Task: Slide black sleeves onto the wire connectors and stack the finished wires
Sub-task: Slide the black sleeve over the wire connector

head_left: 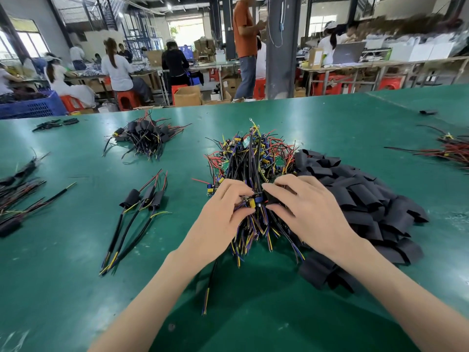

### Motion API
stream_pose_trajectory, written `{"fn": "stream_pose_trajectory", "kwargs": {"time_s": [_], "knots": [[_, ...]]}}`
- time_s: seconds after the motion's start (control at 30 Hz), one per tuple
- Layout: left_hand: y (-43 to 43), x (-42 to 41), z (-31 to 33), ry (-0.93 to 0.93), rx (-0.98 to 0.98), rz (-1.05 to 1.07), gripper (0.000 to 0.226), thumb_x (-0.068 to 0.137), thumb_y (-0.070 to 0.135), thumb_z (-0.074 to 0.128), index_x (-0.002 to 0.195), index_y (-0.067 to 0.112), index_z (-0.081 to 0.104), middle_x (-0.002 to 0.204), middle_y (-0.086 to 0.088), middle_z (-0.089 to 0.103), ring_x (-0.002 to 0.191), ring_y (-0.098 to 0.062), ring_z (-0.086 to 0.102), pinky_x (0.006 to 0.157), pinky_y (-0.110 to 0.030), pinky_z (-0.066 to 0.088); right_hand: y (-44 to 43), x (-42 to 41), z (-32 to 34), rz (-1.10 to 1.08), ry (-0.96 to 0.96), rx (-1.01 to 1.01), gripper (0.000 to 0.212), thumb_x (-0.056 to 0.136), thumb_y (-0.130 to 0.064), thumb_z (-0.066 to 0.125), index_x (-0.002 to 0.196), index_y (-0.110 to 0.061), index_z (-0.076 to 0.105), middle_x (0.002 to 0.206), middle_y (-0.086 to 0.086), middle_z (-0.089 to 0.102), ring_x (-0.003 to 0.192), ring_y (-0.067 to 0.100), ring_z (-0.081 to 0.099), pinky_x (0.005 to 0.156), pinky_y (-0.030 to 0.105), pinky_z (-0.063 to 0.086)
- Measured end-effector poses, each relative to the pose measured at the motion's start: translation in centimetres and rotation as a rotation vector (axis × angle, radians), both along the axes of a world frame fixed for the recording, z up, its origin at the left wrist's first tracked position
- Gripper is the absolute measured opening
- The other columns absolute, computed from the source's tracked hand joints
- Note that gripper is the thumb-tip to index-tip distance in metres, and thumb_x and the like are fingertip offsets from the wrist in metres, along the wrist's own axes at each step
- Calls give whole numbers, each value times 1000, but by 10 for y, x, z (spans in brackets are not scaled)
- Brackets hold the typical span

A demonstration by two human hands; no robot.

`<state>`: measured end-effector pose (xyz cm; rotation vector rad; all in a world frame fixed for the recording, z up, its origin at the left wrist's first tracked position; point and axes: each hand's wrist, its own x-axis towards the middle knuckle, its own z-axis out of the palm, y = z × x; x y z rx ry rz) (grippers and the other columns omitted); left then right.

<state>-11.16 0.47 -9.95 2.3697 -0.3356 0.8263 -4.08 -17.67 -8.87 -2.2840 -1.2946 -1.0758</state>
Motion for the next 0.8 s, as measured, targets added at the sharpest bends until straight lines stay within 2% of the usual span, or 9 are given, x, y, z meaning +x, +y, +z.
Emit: {"fn": "stream_pose_trajectory", "kwargs": {"time_s": [0.13, 0.23, 0.4, 0.57, 0.63, 0.73, 0.8], "knots": [[1, 0, 1, -19, 6, 33, 22, 86, 9, 68, 108, 9, 64, 103, 0, 54, 83, -8, 54, 82, -19, 43, -1, -1, -1, 31, 46, 6, 40, 71, -15, 81, 108, -8, 68, 92, 8, 63, 69, 28, 61, 69, 33, 52], [0, -1, 2, -27, 8, 33, 22, 84, 10, 69, 105, 9, 66, 98, 0, 55, 81, -1, 51, 80, -14, 41, -1, -2, -2, 58, 107, 8, 41, 73, -15, 80, 111, -6, 67, 94, 8, 62, 72, 28, 60, 69, 31, 51], [-1, -1, 2, -52, 27, 43, 22, 82, 10, 70, 105, 10, 68, 94, -1, 57, 80, -2, 49, 78, -13, 40, -3, -2, -1, 114, 231, 38, 36, 76, -16, 78, 109, -7, 67, 100, 6, 65, 79, 28, 61, 73, 34, 52], [-2, -1, 0, -52, -21, 64, 23, 79, 8, 74, 101, 7, 68, 89, -3, 59, 76, -6, 51, 75, -15, 43, -4, -2, 0, 151, 222, -1, 34, 77, -15, 77, 108, -7, 67, 100, 6, 65, 77, 29, 61, 72, 37, 54], [-2, -1, 0, -68, -19, 76, 22, 77, 7, 75, 98, 6, 69, 86, 1, 57, 73, -3, 49, 73, -10, 40, -4, -1, 1, 157, 226, -1, 34, 77, -16, 77, 108, -7, 67, 100, 5, 65, 77, 28, 61, 72, 37, 54], [-2, 0, 0, -88, 9, 87, 20, 77, 8, 75, 96, 7, 71, 87, 7, 54, 75, 3, 45, 74, -4, 36, -5, 0, 2, 178, 301, -4, 33, 80, -21, 75, 110, -8, 67, 102, 3, 64, 82, 28, 61, 75, 42, 54], [-1, 1, -1, -103, 25, 86, 20, 77, 7, 76, 96, 7, 71, 92, 1, 56, 76, 2, 44, 76, -9, 38, -6, 1, 3, 208, 352, 0, 31, 81, -23, 73, 108, -9, 68, 100, 1, 63, 80, 23, 61, 74, 40, 53]]}}
